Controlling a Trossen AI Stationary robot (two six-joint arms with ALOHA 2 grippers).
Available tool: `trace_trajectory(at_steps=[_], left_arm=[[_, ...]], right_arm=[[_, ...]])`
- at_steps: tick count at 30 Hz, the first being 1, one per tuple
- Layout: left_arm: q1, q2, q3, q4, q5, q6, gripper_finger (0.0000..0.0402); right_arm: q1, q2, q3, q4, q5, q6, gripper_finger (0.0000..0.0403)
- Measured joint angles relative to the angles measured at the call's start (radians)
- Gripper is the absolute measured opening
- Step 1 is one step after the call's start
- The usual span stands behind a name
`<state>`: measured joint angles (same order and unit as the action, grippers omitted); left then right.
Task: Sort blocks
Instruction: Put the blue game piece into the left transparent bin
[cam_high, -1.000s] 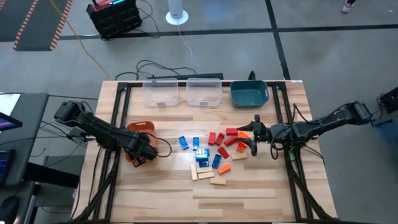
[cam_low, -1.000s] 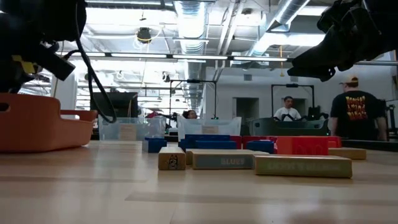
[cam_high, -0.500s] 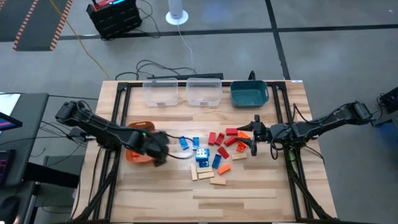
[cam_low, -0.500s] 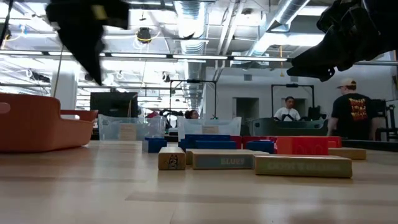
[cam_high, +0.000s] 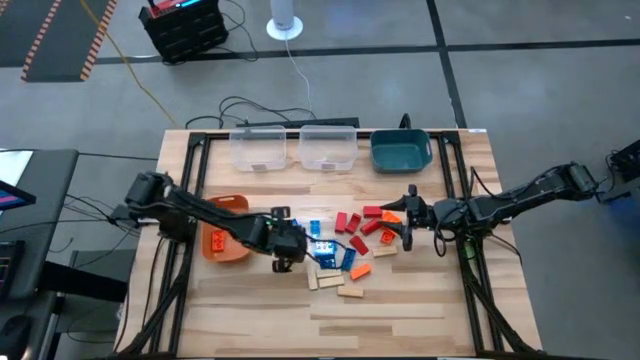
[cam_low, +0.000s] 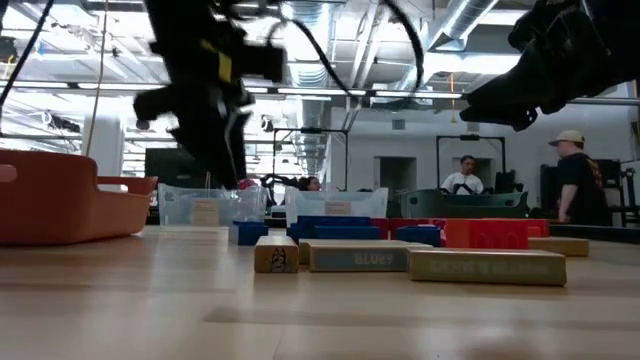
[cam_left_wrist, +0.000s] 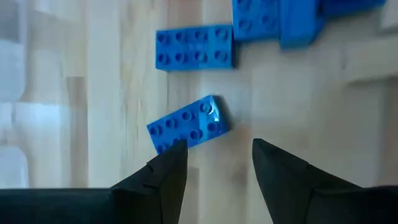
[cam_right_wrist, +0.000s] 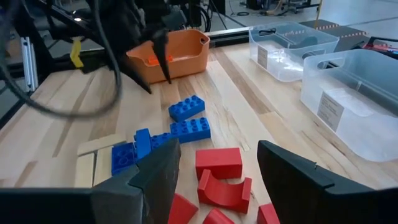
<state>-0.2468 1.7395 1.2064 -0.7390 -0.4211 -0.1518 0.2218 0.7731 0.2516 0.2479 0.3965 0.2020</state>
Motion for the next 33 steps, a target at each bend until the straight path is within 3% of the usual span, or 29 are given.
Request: trace_trajectory(at_steps=[6,11,16,22,27,33], left_arm=[[0.086,0.079,0.055,-0.082,0.022,0.230,0.0178],[0.112,0.079,0.065,-0.080,0.029,0.412,0.0213],[0.144,0.093,0.066,-0.079,0.103,0.534,0.0248],[0.160,0.147,0.092,-0.080,0.130,0.662,0.0248],[0.162,0.198,0.107,-0.084,0.141,0.727,0.0243],[0.170,0.224,0.111,-0.104,0.162,0.696,0.0231]], right_arm=[[0.000,0.000,0.000,-0.007,0.000,0.000,0.0249],[0.000,0.000,0.000,-0.007,0.000,0.000,0.0249],[-0.002,0.000,0.000,-0.006,0.000,-0.001,0.0249],[-0.016,0.000,0.000,-0.006,0.000,0.000,0.0249],[-0.016,0.000,0.000,-0.008,0.000,0.000,0.0249],[-0.014,0.000,0.000,-0.008,0.000,0.006,0.0249]])
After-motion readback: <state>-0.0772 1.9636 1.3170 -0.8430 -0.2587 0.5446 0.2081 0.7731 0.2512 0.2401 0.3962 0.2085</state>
